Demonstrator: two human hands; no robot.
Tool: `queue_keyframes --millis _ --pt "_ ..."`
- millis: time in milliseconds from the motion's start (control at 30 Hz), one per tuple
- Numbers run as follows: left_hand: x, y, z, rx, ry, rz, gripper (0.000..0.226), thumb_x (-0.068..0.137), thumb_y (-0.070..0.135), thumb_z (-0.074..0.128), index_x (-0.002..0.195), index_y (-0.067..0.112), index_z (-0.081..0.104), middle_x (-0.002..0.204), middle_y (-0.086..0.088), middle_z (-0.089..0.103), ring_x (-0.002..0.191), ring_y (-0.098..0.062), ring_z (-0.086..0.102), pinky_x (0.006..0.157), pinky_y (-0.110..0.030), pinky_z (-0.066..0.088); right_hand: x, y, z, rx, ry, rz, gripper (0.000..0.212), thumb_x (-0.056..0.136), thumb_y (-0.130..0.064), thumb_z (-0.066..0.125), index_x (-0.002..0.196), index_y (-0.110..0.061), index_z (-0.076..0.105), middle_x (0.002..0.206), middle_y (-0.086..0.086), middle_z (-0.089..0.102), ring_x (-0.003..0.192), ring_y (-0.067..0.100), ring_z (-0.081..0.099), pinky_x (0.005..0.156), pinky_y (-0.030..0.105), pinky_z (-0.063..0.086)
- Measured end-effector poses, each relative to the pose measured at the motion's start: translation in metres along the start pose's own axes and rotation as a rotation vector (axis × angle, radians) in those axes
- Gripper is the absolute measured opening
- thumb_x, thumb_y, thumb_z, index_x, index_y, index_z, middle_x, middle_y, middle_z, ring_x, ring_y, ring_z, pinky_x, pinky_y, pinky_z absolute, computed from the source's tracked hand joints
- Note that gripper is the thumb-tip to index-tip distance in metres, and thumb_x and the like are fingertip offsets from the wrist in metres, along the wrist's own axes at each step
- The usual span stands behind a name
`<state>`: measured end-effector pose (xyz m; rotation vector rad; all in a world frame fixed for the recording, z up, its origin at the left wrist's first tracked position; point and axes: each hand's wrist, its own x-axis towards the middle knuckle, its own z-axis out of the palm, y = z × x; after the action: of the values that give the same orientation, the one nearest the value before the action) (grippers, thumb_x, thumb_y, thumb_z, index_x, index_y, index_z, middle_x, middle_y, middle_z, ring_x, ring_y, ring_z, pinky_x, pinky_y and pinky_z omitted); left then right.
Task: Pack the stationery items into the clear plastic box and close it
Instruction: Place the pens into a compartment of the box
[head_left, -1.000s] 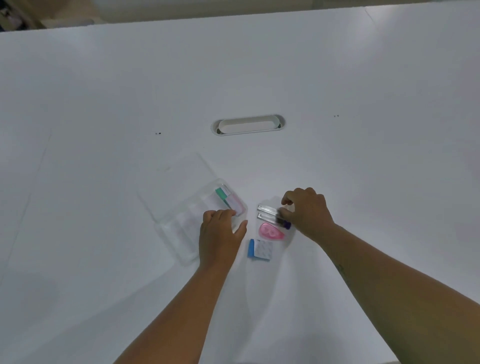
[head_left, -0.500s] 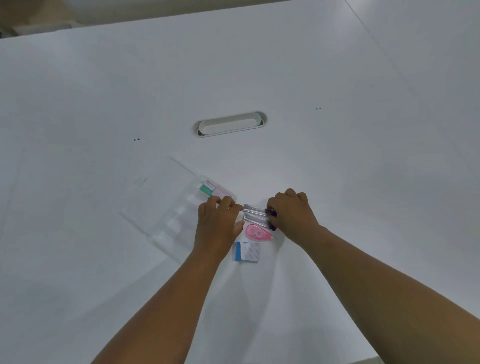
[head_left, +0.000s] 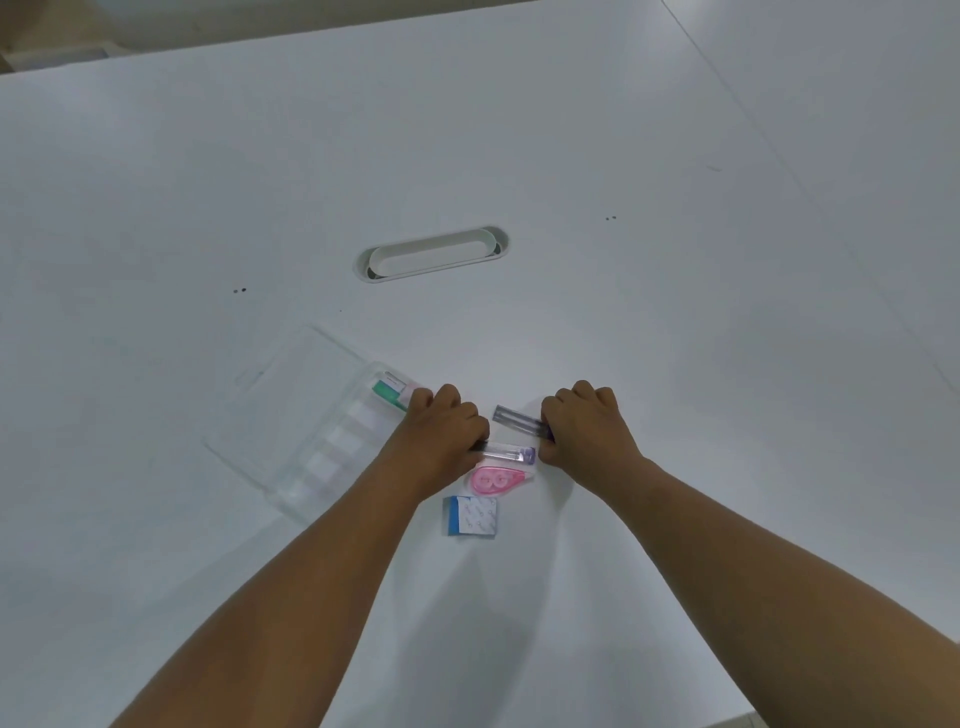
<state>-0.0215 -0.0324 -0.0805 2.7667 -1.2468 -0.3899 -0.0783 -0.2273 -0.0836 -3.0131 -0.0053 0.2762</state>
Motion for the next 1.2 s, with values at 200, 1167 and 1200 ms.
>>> queue_keyframes --millis 200,1167,1200 --pt "0.003 -0.004 -0.01 -0.115 0.023 -0.046 0.015 0.081 0.034 0.062 0.091 0.023 0.064 0.092 0.008 0.063 0.1 -0.018 0.043 0.083 -0.037 0.027 0.001 0.012 -0.007 0.033 -0.001 0.067 0.012 0.081 -0.024 0.053 0.084 -0.013 0.058 0.081 0.002 0.06 0.085 0.023 0.049 0.078 0.034 0.037" --pt "-0.099 -0.122 -0.054 -0.111 0.183 -0.289 0.014 0.077 0.031 0.069 0.087 0.022 0.066 0.084 0.007 0.063 0.096 -0.02 0.045 0.081 -0.034 0.035 0.034 -0.115 -0.009 0.246 0.067 0.097 0.037 0.09 -0.04 0.057 0.115 -0.013 0.053 0.109 0.007 0.054 0.095 0.024 0.048 0.078 0.034 0.044" --pt "-0.09 -0.121 -0.057 -0.089 0.161 -0.242 0.014 0.077 0.03 0.069 0.088 0.021 0.067 0.085 0.006 0.064 0.096 -0.021 0.045 0.08 -0.033 0.034 0.033 -0.109 -0.008 0.261 0.051 0.127 0.04 0.089 -0.042 0.057 0.116 -0.013 0.054 0.111 0.007 0.054 0.097 0.025 0.047 0.079 0.035 0.044"
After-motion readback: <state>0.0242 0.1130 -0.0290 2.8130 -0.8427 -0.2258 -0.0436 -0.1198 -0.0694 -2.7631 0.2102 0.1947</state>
